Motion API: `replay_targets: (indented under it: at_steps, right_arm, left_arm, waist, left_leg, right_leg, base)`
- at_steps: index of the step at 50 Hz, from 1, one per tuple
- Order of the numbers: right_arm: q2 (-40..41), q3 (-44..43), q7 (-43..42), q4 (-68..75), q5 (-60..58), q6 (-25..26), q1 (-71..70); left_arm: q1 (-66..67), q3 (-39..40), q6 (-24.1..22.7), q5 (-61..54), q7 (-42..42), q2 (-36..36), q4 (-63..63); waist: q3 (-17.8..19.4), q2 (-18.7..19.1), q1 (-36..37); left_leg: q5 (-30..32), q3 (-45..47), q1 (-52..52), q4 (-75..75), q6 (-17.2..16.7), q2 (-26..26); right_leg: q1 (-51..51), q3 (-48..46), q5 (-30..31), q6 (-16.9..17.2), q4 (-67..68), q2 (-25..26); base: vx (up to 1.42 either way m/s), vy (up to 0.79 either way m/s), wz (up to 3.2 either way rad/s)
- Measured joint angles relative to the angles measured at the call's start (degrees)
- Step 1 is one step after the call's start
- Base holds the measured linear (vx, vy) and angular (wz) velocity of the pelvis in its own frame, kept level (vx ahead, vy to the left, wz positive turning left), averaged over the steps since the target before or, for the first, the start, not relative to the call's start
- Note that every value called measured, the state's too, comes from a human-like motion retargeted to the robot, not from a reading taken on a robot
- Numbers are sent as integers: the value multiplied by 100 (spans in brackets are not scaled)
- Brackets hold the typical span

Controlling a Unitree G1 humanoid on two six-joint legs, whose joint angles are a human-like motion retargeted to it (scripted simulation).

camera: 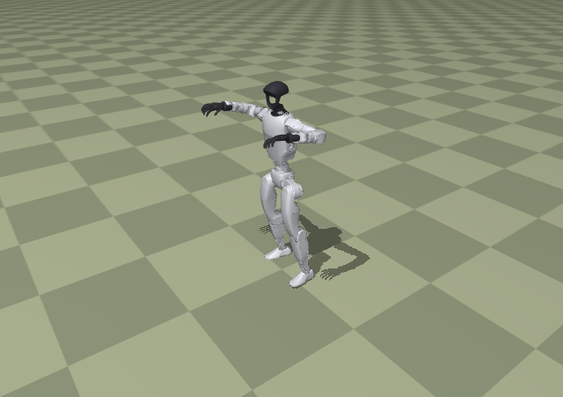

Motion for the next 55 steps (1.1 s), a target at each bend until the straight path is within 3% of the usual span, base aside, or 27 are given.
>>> replay_targets:
  at_steps: [17, 55]
  right_arm:
    - [-22, -30, -46, 73, 24, 43, -113]
    - [1, 47, -143, 164, 146, -118, -212]
  left_arm:
    - [647, 785, 18, -9, 6, 30, -89]
    - [1124, 1303, -135, -82, 21, 27, -32]
  waist:
    - [1, -23, -41]
    - [230, -30, 28]
  left_leg:
    - [1, -28, -9, 8, 3, -11]
    - [-6, -9, 131, -10, 15, 1]
  right_leg:
    - [11, -27, -1, -8, 2, -11]
    - [128, 10, 9, -23, -3, 6]
  base:
    - [0, 0, 0]
    - [0, 0, 0]
